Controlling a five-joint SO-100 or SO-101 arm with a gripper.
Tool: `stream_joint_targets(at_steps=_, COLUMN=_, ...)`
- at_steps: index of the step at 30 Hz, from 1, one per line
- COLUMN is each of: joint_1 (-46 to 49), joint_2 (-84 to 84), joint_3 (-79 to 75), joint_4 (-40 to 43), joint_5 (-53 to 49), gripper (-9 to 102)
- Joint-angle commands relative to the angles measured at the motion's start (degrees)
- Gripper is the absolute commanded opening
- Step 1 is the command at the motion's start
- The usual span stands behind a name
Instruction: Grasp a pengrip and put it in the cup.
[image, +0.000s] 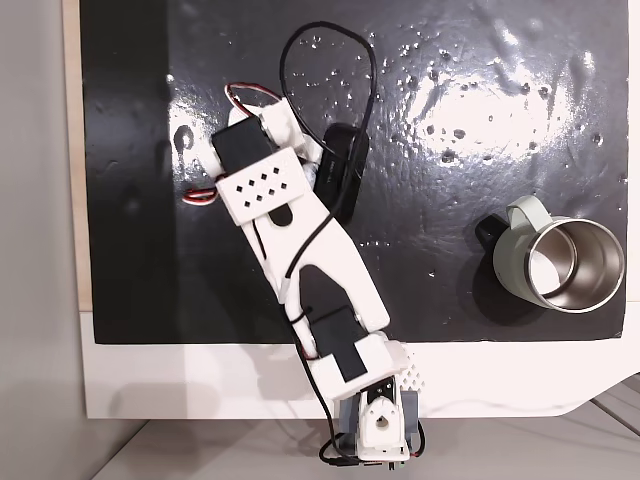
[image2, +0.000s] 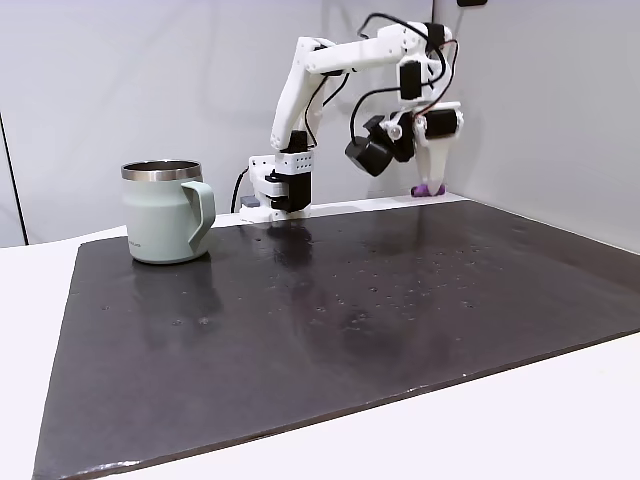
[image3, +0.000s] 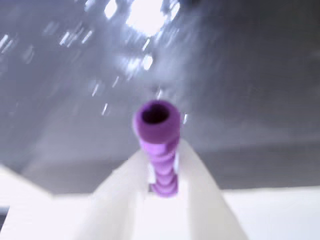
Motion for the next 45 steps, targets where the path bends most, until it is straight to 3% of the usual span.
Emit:
stream_joint_targets(at_steps=1, joint_1=2.29, joint_2=10.11, joint_3=-2.72, joint_4=1.41, joint_5=-2.9, gripper=0)
stream_joint_targets(at_steps=14, joint_1=14.33, joint_2=29.27, joint_3=8.53, joint_4=1.76, joint_5=-12.92, gripper=0)
stream_joint_targets(at_steps=32, joint_1=57.04, joint_2=57.66, joint_3=28.74, joint_4=2.46, joint_5=-45.0, gripper=0)
stream_joint_targets(at_steps=39, joint_1=72.6, joint_2=59.59, joint_3=32.17, joint_4=-1.32, joint_5=-54.14, gripper=0)
stream_joint_targets(at_steps=45, joint_1=80.6, joint_2=58.1, joint_3=38.23, joint_4=-8.7, joint_5=-56.25, gripper=0)
